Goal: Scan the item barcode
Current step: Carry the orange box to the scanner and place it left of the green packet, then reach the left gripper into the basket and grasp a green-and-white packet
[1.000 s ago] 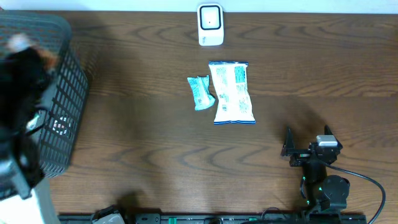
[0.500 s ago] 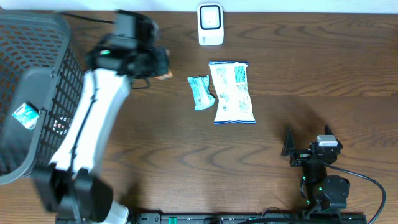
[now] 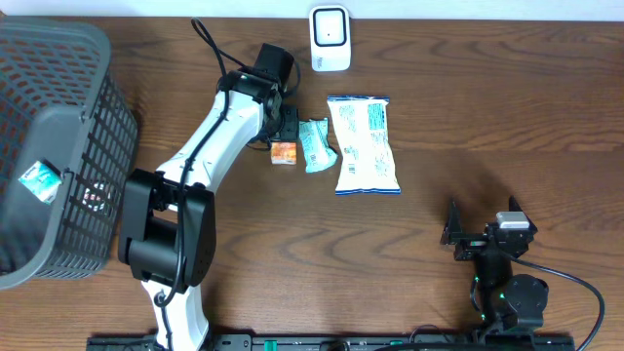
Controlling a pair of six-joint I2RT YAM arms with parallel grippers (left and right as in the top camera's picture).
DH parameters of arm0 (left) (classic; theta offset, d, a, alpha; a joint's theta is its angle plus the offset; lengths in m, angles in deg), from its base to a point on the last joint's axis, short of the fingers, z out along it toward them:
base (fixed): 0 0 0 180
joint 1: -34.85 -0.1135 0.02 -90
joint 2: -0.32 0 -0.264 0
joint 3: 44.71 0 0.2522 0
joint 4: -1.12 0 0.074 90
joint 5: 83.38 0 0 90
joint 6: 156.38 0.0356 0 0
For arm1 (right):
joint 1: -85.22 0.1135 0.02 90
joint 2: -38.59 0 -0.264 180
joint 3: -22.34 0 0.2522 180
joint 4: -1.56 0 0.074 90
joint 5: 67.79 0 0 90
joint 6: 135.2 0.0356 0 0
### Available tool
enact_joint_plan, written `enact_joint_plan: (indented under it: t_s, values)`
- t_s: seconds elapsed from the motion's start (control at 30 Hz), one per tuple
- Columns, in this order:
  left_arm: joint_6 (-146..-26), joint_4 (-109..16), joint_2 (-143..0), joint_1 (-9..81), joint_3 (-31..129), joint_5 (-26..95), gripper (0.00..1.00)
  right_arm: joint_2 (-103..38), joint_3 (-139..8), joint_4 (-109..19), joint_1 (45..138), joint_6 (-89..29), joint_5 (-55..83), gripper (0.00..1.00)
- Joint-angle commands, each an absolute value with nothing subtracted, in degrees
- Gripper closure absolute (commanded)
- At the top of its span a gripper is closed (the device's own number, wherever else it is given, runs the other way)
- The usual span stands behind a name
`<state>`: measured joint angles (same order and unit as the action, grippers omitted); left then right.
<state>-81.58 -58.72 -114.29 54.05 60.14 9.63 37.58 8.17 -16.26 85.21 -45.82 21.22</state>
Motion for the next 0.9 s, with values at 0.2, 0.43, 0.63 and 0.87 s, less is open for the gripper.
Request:
enact_joint_plan:
  t_s: [0.2,0.43,0.63,0.87]
  values:
    - [-81.6,-58.8,-102.3,49.8,64.5,8.5,0.24,37.7,8.3,-16.5,85.6,-45.2,21.7,0.01]
    - [-81.7,-58.1,-86.1,36.8,65.3,-0.4,0.23,37.7,8.3,-16.5,85.6,-45.2,21.7,0.01]
    - [-81.7,-57.3,-79.1,19.8,65.3,-8.2,0.23,37.7,8.3,-16.5,85.6,-45.2,21.7,0.01]
    - [-85.6,-58.6,-82.9,4.3,64.6,-8.3,0.23,37.7,8.3,-16.5,85.6,-45.2,21.7,0.01]
